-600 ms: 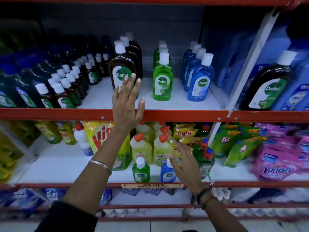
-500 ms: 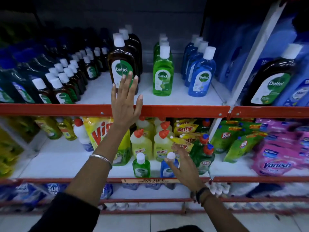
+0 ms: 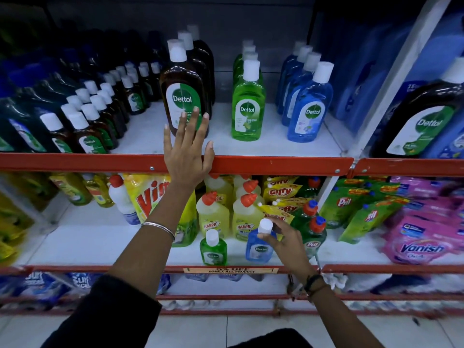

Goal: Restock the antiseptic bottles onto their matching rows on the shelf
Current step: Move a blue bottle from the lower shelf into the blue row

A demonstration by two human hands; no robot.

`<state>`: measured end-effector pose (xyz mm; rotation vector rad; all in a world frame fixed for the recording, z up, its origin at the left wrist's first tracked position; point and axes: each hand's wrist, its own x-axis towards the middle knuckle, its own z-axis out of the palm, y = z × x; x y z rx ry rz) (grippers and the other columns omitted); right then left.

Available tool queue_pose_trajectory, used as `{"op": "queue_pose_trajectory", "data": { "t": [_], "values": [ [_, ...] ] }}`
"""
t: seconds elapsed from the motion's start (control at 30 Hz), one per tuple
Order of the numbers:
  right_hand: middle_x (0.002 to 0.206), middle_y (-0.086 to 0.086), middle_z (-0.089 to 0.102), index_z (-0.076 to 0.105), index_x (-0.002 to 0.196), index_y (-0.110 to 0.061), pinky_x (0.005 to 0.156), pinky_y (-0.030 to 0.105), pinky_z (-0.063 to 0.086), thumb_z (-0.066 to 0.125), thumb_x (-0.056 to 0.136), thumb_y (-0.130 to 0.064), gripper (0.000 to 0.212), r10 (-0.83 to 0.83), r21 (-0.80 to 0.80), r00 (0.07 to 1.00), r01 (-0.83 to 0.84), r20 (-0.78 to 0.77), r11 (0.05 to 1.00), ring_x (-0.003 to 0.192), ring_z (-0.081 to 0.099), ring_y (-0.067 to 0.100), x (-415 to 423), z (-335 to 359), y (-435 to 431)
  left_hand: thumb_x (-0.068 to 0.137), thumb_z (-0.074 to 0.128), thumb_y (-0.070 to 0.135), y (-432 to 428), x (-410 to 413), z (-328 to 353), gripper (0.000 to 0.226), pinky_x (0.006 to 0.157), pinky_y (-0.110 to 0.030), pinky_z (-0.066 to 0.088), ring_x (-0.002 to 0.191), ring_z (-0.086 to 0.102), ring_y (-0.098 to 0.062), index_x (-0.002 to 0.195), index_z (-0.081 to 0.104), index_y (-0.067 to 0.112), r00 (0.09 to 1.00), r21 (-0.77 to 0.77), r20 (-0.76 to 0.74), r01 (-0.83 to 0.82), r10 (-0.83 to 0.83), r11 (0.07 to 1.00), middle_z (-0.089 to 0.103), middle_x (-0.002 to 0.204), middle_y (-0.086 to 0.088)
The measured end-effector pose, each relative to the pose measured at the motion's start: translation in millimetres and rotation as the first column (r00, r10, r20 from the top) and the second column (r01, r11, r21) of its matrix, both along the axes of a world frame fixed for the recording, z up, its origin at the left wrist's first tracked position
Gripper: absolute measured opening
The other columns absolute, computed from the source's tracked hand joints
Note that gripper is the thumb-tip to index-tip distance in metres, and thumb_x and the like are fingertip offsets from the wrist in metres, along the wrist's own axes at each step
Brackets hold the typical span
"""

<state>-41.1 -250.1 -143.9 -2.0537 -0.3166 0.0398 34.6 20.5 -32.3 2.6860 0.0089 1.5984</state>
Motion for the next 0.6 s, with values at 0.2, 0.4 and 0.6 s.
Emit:
{"op": "queue_pose_trajectory", "data": {
  "t": [0.2,0.4,0.6],
  "values": [
    [0.1,-0.01,0.071,0.067,0.105,-0.027,0.078,0.027,0.054,0.077,0.075,-0.031,0.032,-0.061,0.161,0.978,0.029,0.2,0.987,0.091,0.065,0.005,13.1,88.3,-9.1,0.098,0.036,0.038,-0.7,-0.4,-0.2,0.056,0.12,-0.045,0.009,0.145,0.031,-0.021,0.151,0.029,0.025,1.0,-0.004,0.008,-0.001,0.001,1.0,0.036,0.156,-0.003],
    [0.101,-0.003,0.071,0.066,0.109,-0.023,0.08,0.036,0.056,0.072,0.076,-0.036,0.036,-0.119,0.312,0.897,-0.022,0.427,0.95,0.093,0.067,0.023,31.7,188.0,-17.1,0.098,0.035,0.038,0.0,0.3,-0.5,0.056,0.12,-0.046,0.01,0.145,0.033,-0.021,0.152,0.029,0.025,1.0,-0.013,0.016,0.004,-0.003,1.0,0.038,0.155,-0.003],
    [0.1,0.007,0.067,0.063,0.113,-0.008,0.085,0.031,0.053,0.066,0.085,-0.029,0.035,-0.151,0.338,0.824,-0.052,0.546,0.94,0.092,0.061,0.012,65.0,250.3,-28.7,0.098,0.033,0.039,0.0,0.1,-1.0,0.054,0.118,-0.05,0.016,0.144,0.033,-0.022,0.15,0.032,0.023,1.0,-0.018,0.005,0.009,-0.009,1.0,0.039,0.154,-0.004]
  ]
}}
